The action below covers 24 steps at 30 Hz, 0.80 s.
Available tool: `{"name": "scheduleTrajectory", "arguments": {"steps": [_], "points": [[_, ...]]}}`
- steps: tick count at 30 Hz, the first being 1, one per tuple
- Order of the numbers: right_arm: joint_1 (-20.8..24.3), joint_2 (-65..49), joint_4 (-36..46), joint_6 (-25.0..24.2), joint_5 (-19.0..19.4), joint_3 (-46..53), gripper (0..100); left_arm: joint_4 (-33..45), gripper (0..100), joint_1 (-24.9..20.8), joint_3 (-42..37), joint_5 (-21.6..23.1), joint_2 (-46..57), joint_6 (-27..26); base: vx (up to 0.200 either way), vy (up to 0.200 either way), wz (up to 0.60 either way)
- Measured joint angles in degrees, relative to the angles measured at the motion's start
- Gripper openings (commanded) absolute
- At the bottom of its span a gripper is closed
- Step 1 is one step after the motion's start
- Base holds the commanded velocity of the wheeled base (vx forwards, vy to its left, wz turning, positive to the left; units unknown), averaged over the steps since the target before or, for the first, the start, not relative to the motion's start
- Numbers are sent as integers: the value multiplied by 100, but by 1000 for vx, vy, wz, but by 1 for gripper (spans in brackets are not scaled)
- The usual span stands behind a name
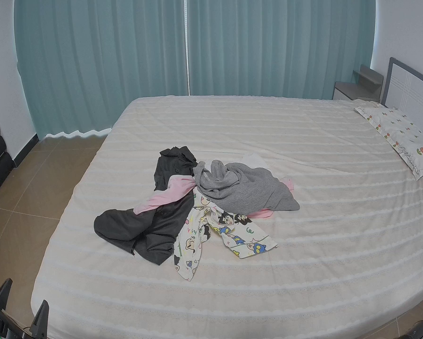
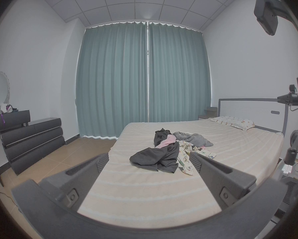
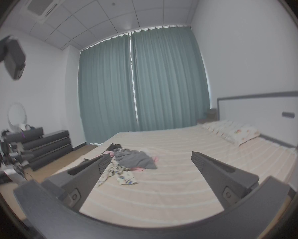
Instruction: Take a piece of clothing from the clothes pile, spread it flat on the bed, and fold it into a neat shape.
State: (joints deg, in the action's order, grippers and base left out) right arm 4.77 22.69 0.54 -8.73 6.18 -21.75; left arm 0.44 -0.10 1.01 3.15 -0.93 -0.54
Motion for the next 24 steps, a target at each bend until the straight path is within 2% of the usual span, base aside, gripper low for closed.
{"name": "scheduleTrajectory", "arguments": {"steps": [8, 16, 24], "points": [[538, 2293, -707, -980, 435, -352, 100, 0, 100, 0, 0, 2, 0, 0, 0, 0, 0], [874, 4492, -1753, -1385, 563, -641, 100, 0, 100, 0, 0, 2, 0, 0, 0, 0, 0], [1106, 6818, -2492, -1691, 413, -1389, 100, 0, 100, 0, 0, 2, 0, 0, 0, 0, 0]]}}
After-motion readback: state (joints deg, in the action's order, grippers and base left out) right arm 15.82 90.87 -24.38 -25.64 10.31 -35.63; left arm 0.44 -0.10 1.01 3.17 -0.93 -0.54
